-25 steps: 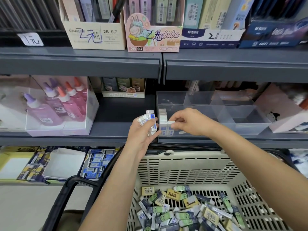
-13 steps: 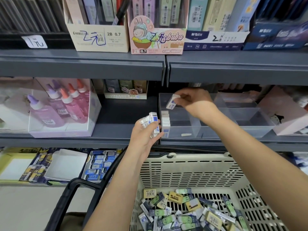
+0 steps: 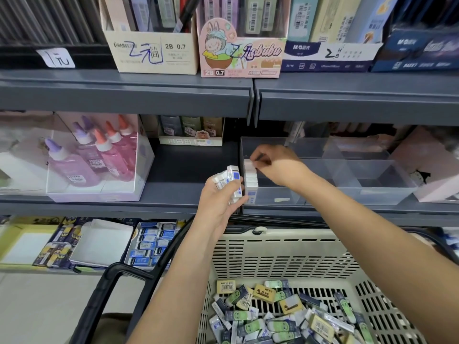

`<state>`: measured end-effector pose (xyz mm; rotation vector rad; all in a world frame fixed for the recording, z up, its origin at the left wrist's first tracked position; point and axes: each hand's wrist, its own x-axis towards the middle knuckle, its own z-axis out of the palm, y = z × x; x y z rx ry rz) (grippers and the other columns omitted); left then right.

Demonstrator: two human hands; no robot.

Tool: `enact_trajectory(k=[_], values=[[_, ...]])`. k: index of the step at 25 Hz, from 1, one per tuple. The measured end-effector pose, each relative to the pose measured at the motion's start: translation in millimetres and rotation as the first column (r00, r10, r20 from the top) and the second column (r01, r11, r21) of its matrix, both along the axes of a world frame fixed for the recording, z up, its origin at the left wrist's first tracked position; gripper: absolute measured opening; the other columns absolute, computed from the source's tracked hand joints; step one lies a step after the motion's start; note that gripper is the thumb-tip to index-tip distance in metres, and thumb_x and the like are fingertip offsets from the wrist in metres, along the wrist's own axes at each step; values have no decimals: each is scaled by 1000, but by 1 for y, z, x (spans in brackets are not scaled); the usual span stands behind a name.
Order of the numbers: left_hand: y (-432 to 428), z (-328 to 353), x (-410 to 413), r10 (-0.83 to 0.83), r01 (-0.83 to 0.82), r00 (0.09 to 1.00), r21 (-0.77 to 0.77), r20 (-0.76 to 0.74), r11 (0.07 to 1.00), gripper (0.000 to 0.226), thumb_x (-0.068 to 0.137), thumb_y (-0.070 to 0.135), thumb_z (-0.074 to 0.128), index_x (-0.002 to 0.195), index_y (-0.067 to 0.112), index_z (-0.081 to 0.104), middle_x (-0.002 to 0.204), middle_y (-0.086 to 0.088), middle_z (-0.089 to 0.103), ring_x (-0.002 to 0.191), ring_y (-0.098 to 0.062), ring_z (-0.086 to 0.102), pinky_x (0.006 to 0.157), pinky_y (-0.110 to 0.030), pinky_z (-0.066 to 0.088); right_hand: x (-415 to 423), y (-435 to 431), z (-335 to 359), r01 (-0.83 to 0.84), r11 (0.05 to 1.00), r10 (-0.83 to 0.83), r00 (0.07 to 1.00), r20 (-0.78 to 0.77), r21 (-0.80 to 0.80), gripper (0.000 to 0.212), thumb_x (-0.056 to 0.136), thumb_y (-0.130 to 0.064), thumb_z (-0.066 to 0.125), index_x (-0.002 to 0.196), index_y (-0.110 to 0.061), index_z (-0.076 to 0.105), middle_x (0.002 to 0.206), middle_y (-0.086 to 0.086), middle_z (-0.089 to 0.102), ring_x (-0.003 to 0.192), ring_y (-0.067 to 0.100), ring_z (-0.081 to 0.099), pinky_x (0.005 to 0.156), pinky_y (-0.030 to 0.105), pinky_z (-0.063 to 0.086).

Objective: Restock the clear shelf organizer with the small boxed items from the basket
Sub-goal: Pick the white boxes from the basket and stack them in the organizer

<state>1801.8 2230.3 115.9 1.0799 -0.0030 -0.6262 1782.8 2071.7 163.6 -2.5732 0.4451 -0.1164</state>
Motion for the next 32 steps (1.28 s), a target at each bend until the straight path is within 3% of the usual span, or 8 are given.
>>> enact_trajectory(k=[4,6,9,12,16,20,25,32], values=[[2,3,-1,9,-10,1000,7,29,1000,24,85,8,65,105,17,56,102,-7,69,91,-15,67,65,-27,56,-6,0,0,-17,1000,18,1000,-26,19,18,91,-24,52,104,-24,64,101,-3,68,92,17,63,87,27,49],[7,7,-1,-5,3,997,15,77,1000,25,83,11,67,104,17,57,99,-6,70,83,-12,68,61,-24,54,-13,3,5,-19,1000,18,998,66,15,20,91,-25,53,106,-23,66,99,-3,69,93,16,63,87,28,49],[13,14,-3,-123,127,983,-19,134,992,28,80,15,70,106,15,59,92,-4,73,76,-11,69,56,-22,52,-26,14,16,-114,958,63,979,196,263,16,91,-28,53,100,-26,67,79,-12,68,76,4,64,72,19,50],[13,18,-9,-208,212,966,-8,156,977,34,71,23,71,102,15,61,84,-2,73,73,-12,69,53,-21,52,-35,20,22,-204,897,143,974,178,393,13,91,-20,55,89,-25,67,79,-6,69,62,-5,60,57,10,48],[10,17,-7,-54,56,997,-33,56,998,12,88,14,60,99,10,59,88,-4,70,73,-13,70,53,-23,53,-44,-4,36,-96,883,-33,964,265,460,13,89,-6,56,86,-17,63,74,-1,66,56,-1,61,53,13,49],[10,13,-1,0,-6,994,56,113,998,15,91,7,56,104,13,58,93,-1,66,75,-10,69,58,-24,55,-51,-17,31,-34,986,9,989,150,164,13,86,-17,63,80,-28,60,77,-4,68,68,3,64,74,22,52],[5,8,-7,-28,-15,976,194,218,981,19,92,8,55,110,13,56,102,-7,67,90,-14,68,67,-25,57,-53,-1,10,-84,987,84,996,2,139,5,87,-25,62,90,-24,66,83,-7,68,81,6,66,86,28,51],[-1,7,-10,-22,-31,965,198,260,980,25,94,5,48,118,12,52,114,-12,63,101,-19,64,76,-25,56,-55,7,-1,-167,979,158,984,-84,-112,19,87,-22,60,105,-23,63,100,-1,68,92,18,62,81,39,52]])
